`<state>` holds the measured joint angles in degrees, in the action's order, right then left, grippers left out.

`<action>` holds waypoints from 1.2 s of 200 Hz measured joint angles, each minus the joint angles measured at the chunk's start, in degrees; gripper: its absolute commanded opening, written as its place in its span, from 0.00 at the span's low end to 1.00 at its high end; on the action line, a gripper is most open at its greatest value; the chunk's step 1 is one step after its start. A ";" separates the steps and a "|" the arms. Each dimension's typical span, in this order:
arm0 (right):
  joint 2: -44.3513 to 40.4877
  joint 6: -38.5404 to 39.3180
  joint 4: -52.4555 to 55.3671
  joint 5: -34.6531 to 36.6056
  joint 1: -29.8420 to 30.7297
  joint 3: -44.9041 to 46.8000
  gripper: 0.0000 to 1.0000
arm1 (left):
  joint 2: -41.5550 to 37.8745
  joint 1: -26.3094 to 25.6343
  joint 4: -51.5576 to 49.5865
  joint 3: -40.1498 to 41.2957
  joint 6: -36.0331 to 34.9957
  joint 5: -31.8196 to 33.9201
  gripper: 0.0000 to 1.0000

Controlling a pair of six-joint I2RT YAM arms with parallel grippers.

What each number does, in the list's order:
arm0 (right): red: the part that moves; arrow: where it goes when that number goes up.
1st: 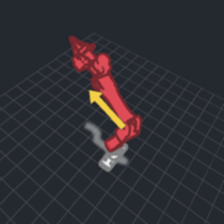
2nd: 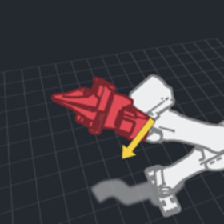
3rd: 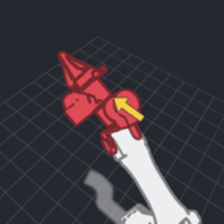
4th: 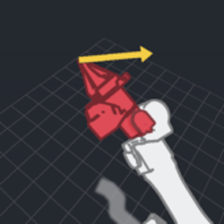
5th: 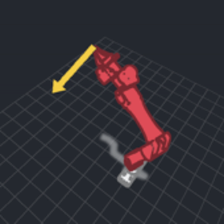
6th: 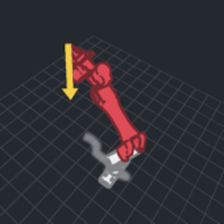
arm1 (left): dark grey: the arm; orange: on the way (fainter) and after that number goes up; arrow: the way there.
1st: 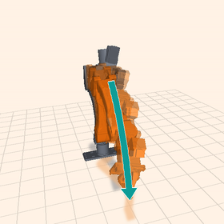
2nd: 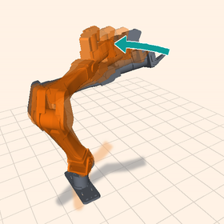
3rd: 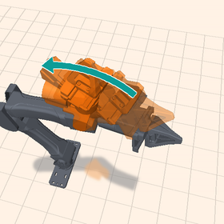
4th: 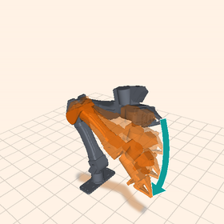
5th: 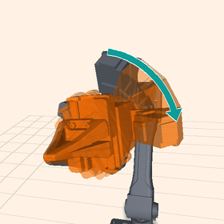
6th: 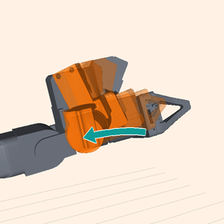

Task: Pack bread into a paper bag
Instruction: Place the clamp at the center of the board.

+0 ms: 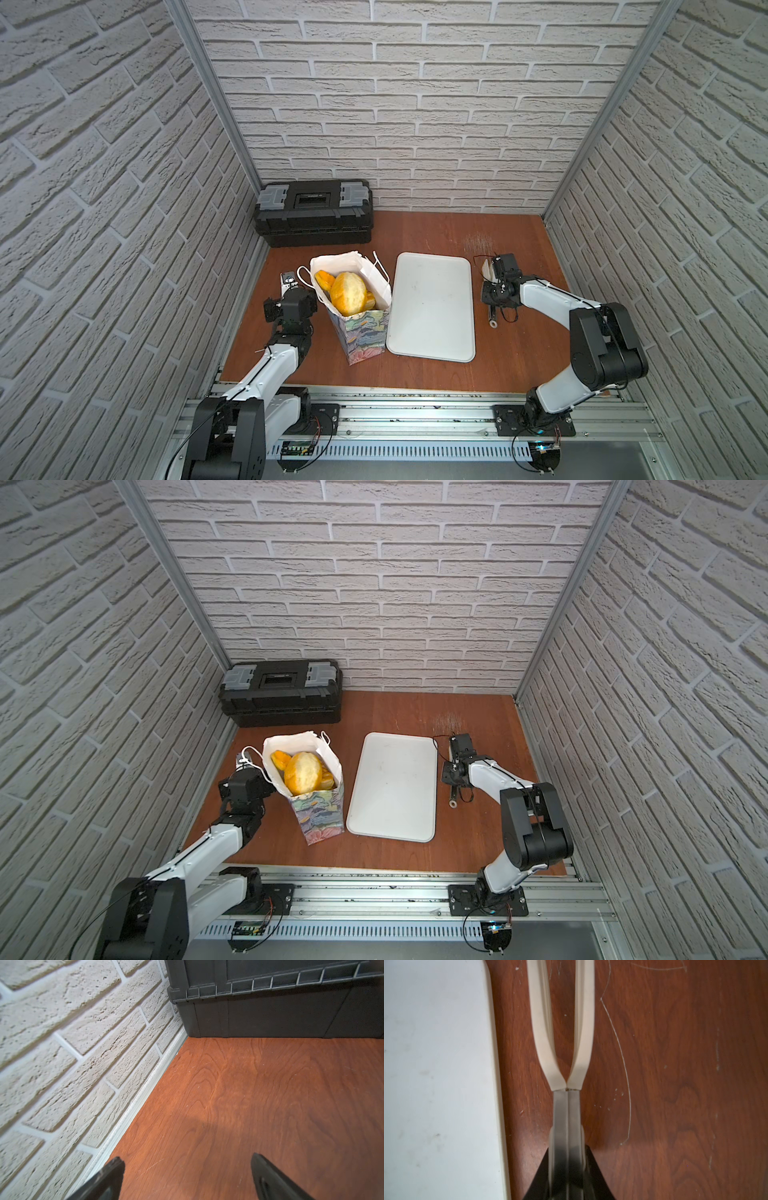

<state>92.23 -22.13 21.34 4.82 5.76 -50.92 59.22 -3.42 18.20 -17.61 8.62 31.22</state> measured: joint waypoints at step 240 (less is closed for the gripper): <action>-5.25 2.78 7.26 -2.16 -0.04 -1.92 0.79 | -0.68 0.04 0.04 0.07 -0.02 0.00 0.98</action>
<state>86.98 -19.35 28.60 2.66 5.72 -52.84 58.54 -3.38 18.24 -17.54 8.60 31.22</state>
